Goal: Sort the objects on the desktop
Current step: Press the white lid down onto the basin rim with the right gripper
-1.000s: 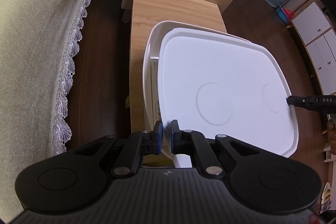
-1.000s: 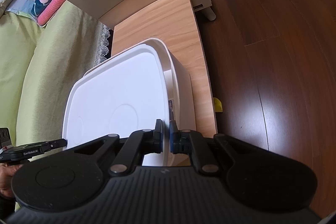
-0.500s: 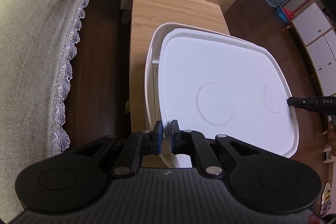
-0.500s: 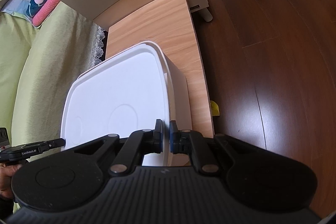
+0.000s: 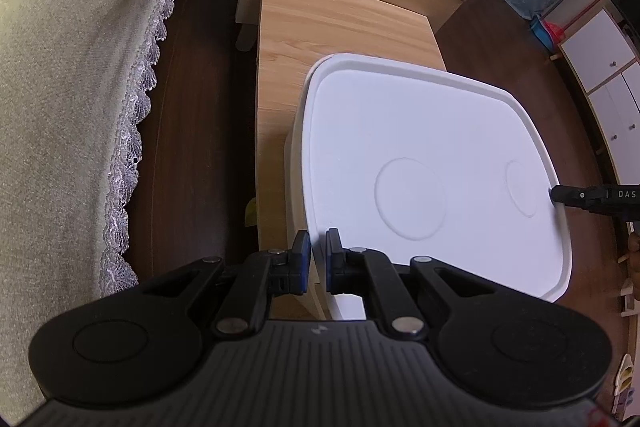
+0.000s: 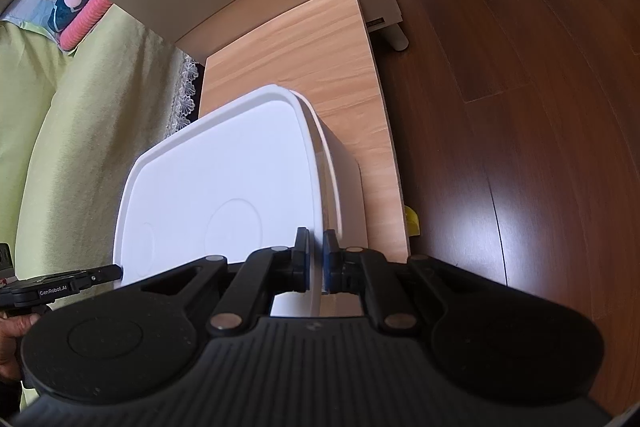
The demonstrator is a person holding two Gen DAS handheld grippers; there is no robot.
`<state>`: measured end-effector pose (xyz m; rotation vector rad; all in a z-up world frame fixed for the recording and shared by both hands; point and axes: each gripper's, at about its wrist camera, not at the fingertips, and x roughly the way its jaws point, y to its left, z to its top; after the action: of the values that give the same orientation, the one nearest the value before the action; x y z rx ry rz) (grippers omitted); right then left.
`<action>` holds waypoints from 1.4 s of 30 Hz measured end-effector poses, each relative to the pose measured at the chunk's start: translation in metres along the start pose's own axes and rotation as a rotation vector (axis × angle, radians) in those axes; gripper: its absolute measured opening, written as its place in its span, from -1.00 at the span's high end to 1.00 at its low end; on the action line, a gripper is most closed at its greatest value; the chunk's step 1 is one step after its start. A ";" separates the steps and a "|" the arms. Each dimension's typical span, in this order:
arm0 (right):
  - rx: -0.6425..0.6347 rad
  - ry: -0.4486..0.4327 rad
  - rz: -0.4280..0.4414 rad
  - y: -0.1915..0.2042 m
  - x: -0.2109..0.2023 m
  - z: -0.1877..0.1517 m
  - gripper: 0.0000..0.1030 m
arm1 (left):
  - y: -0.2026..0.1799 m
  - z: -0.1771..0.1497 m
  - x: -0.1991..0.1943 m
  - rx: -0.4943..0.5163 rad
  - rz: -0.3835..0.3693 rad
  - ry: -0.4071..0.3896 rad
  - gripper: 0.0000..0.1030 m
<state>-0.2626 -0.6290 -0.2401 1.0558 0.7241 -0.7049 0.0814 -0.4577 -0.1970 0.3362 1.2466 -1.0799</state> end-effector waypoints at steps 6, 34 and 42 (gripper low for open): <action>0.000 -0.002 -0.005 0.001 0.004 0.003 0.87 | 0.003 0.001 0.005 -0.008 0.002 -0.010 0.91; 0.022 -0.007 -0.018 -0.001 0.016 -0.004 0.85 | 0.004 -0.001 0.011 0.018 0.025 -0.038 0.90; 0.015 -0.007 -0.015 0.001 0.016 -0.003 0.75 | 0.002 -0.002 0.012 0.018 0.007 -0.048 0.49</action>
<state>-0.2535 -0.6281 -0.2537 1.0618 0.7224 -0.7274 0.0809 -0.4607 -0.2094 0.3264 1.1934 -1.0877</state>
